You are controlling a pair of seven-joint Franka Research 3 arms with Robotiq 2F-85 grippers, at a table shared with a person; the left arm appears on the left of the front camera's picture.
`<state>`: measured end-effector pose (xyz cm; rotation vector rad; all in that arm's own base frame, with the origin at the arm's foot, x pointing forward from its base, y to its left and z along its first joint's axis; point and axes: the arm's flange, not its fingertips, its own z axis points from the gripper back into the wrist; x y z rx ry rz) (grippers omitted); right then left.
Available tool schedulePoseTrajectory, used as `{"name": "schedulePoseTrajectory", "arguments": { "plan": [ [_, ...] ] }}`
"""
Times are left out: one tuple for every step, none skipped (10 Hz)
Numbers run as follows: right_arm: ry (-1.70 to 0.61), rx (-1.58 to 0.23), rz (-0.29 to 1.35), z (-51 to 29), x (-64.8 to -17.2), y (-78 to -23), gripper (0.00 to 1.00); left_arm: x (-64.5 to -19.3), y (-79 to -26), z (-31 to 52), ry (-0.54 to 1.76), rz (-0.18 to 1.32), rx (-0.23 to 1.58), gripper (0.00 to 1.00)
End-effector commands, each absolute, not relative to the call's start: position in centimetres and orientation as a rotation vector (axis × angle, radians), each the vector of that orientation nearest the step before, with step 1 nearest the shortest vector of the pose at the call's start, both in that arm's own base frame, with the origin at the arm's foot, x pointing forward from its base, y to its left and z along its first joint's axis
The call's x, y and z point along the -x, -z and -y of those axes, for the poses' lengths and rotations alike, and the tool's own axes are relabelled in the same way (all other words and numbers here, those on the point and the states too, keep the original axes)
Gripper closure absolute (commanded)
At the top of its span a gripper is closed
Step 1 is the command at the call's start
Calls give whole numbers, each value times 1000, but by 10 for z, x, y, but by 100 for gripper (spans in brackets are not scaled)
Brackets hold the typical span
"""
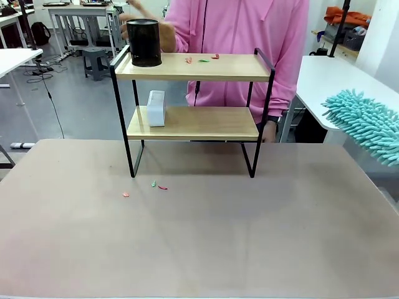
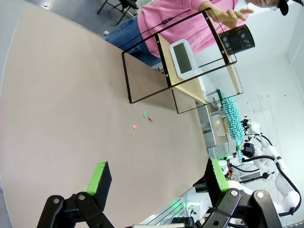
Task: Clean the shelf.
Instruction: Clean the remaining tier of the Shelf with the Duster once objects are removed.
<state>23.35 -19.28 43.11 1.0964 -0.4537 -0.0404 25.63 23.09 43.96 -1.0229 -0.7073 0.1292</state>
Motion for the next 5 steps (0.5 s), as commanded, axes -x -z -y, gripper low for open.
{"name": "schedulePoseTrajectory", "arguments": {
  "plan": [
    [17,-1094,459,192,-232,-430,88,-257,-440,-230,-117,736,1031,0],
    [17,-1094,459,192,-232,-430,88,-257,-440,-230,-117,736,1031,0],
    [17,-1094,459,192,-232,-430,88,-257,-440,-230,-117,736,1031,0],
    [17,-1094,459,192,-232,-430,88,-257,-440,-230,-117,736,1031,0],
    [17,-1094,459,192,-232,-430,88,-257,-440,-230,-117,736,1031,0]
  ]
}}
